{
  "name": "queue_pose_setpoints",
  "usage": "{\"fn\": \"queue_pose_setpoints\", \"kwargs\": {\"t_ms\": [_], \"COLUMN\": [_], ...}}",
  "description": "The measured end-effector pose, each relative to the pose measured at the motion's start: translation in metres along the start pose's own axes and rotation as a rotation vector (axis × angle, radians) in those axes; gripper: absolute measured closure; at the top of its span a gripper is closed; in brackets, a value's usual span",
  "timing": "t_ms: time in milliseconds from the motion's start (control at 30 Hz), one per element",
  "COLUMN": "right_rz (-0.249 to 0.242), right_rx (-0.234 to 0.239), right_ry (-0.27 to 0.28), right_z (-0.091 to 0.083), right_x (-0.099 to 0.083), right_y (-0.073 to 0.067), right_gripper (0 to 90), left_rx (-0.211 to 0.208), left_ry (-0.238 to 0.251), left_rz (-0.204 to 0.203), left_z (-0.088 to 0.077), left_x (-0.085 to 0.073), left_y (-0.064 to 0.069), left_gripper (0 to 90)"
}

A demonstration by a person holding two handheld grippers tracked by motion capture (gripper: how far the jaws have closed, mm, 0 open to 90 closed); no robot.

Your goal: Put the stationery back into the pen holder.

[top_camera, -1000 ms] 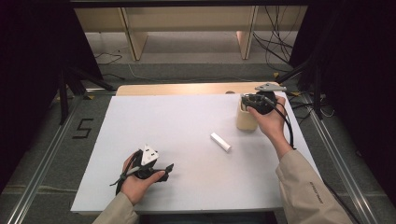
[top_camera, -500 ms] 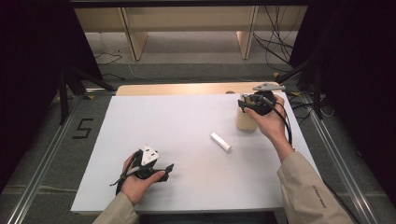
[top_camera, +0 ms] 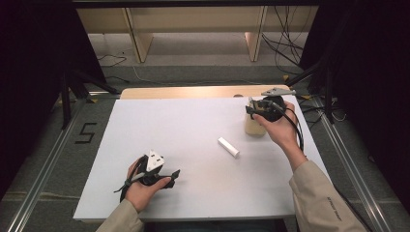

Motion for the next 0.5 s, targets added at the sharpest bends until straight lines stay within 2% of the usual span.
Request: {"fn": "queue_pose_setpoints", "kwargs": {"t_ms": [300,500], "right_rz": [-0.018,-0.031], "right_rx": [0.044,0.067], "right_ry": [0.021,0.01], "right_z": [-0.005,-0.006], "right_x": [-0.009,-0.02], "right_y": [-0.013,-0.022], "right_gripper": [46.5,45.7], "left_rx": [0.0,0.001], "left_ry": [0.0,0.0], "left_rz": [0.0,0.0], "left_z": [0.0,0.0], "left_x": [0.0,0.0], "left_y": [0.0,0.0], "left_gripper": [20.6,20.6]}}
Point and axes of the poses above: each handheld gripper's, and its own axes: z roughly forward along the jaws, x roughly out of its top, y roughly to its right, the point moved 9 cm from there along z, roughly forward along the jaws, and after that the axes turned 10 degrees about -x, right-handed, at the moved point
